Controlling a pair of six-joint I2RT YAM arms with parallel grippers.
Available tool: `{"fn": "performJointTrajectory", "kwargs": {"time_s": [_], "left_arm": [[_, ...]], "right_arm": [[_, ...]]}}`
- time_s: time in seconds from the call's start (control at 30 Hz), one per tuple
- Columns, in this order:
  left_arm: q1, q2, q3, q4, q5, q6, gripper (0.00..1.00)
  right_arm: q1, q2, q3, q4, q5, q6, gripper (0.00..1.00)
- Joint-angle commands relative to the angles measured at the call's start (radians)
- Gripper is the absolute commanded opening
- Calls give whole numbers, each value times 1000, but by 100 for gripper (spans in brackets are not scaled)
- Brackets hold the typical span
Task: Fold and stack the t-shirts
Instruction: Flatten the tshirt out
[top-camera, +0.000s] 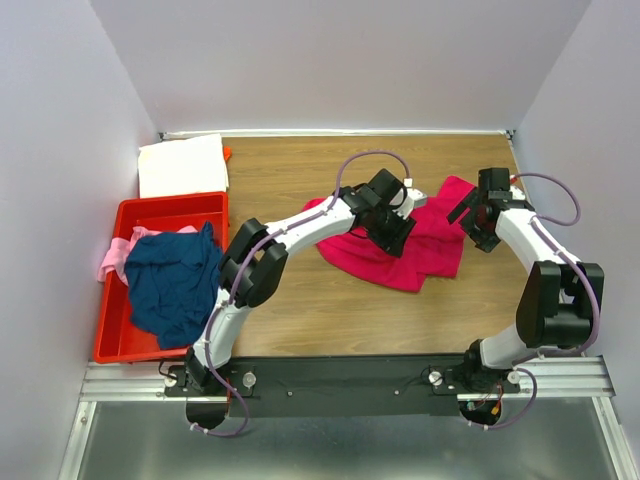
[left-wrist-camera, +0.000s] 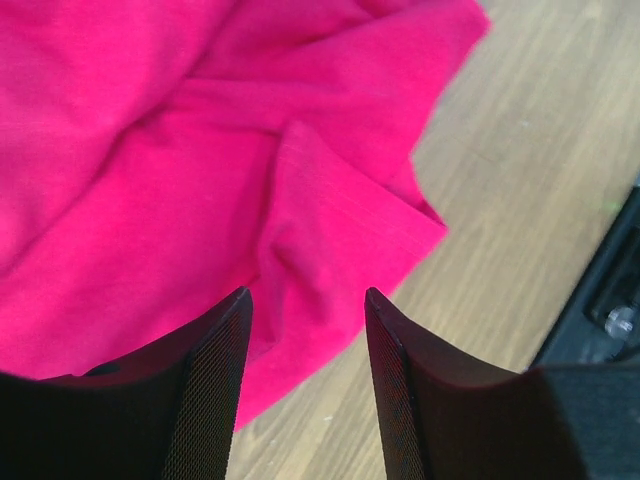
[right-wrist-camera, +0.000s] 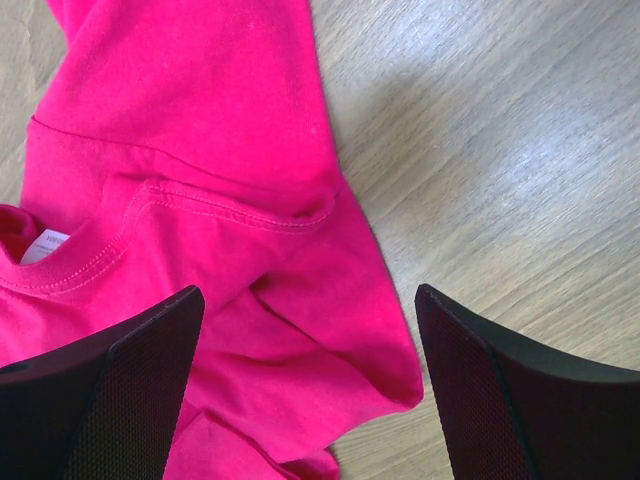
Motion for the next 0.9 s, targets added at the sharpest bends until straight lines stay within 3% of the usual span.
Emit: {"fn": "performJointTrajectory", "kwargs": {"time_s": [0.0, 0.17, 0.73, 0.83, 0.87], "left_arm": [[0, 6, 14, 45, -103, -18, 57], [0, 2, -14, 120, -105, -35, 59], [-3, 118, -11, 99, 26, 14, 58], [-3, 124, -11, 97, 38, 18, 34], [-3, 124, -12, 91, 36, 23, 15]], "right_arm": [[-10, 3, 25, -16, -30, -5, 92], [-10, 2, 31, -10, -47, -8, 92], [-12, 27, 19, 4, -24, -1, 92], [-12, 44, 17, 19, -20, -7, 90], [-13, 56, 20, 24, -21, -10, 89]]}}
